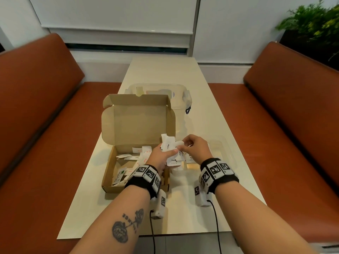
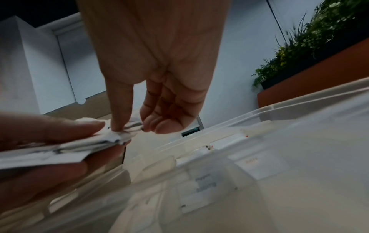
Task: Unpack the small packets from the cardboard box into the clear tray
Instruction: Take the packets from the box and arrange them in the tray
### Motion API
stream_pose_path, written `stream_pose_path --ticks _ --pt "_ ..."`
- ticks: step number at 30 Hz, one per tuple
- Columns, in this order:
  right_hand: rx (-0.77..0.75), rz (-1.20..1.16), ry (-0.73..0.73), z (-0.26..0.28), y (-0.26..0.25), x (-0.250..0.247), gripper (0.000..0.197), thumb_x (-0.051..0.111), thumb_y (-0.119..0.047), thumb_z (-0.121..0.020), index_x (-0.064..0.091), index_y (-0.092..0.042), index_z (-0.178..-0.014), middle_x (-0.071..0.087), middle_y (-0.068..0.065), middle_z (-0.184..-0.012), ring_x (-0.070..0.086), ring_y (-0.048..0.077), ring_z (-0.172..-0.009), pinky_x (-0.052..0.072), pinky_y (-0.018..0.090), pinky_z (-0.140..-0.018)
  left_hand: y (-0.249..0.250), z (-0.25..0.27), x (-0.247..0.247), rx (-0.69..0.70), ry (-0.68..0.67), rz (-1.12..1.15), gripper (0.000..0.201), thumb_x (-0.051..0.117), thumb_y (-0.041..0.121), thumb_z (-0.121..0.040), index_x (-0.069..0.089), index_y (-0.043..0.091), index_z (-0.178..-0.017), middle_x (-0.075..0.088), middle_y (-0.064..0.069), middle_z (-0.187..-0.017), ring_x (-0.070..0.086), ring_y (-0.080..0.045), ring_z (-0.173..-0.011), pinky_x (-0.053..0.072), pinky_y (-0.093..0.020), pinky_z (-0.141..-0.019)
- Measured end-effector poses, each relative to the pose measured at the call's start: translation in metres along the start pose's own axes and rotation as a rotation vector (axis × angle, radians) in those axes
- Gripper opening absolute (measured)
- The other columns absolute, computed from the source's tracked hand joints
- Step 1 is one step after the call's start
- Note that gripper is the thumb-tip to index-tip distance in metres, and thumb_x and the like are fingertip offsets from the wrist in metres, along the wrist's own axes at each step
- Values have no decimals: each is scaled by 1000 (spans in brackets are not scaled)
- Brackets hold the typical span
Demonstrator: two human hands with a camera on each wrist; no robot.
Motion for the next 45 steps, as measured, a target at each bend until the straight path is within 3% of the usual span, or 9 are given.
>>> stream_pose_path --ticks 4,7,11,20,24,30,34,39,45 --pt "24 -25 1 1 6 -3 19 78 -14 -74 60 -10 -78 54 -5 -67 48 10 -63 43 22 -63 -3 0 -1 14 21 -58 50 71 -7 -76 57 5 -122 68 -15 -112 67 -31 -101 57 -40 -80" --pt "71 -95 30 2 15 -10 21 77 -10 -74 56 -13 -76 53 -2 -65 51 14 -64 47 28 -63 -5 0 -3 0 35 -60 52 71 -9 -75 55 3 -124 67 -17 -114 66 -34 -102 54 -49 -88" --pt "136 -88 133 5 38 -25 20 73 -6 -76 58 -15 -84 59 4 -73 54 16 -69 45 22 -63 -6 -1 -6 -6 54 -72 50 70 -8 -77 55 4 -124 66 -18 -116 66 -35 -102 52 -53 -90" --pt "129 84 78 10 58 -15 17 74 -3 -74 60 -12 -79 54 0 -69 48 13 -65 36 14 -55 -7 -2 -5 -4 58 -61 50 68 -8 -79 54 7 -125 65 -15 -117 65 -31 -105 53 -44 -91" --pt "117 99 113 12 59 -15 10 57 -6 -88 66 -10 -88 61 4 -77 52 15 -69 38 15 -54 -7 -1 -6 -10 59 -71 48 69 -7 -79 55 7 -123 66 -14 -116 66 -27 -100 55 -39 -84" --pt "140 185 97 11 62 -15 24 47 -2 -91 70 -4 -98 67 12 -96 53 15 -76 39 18 -61 -7 -2 -6 -20 76 -91 52 69 -7 -79 52 5 -127 64 -17 -119 65 -32 -104 53 -47 -91" --pt "116 282 56 10 59 -9 23 50 -1 -90 72 -6 -98 63 10 -104 57 19 -91 38 17 -76 -7 -1 -6 -18 79 -97 54 68 -7 -79 50 4 -129 63 -17 -121 64 -33 -106 51 -50 -94" --pt "84 311 20 5 51 -4 24 51 3 -86 72 -7 -89 67 12 -96 62 25 -91 46 24 -77 -6 0 -6 -13 73 -113 53 69 -6 -80 51 5 -128 63 -17 -121 63 -33 -107 50 -50 -95" --pt "39 413 18 4 49 0 23 53 -5 -90 73 -8 -99 60 10 -102 56 25 -98 42 22 -80 -7 -2 -6 -10 64 -125 50 70 -5 -79 53 6 -125 65 -16 -118 65 -31 -105 50 -49 -95"
Point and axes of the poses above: each hand's wrist, its own z-axis away from the middle knuckle, its own x-axis out of the palm, y = z × x, the point moved 7 cm from there along -z, towards the middle knuckle
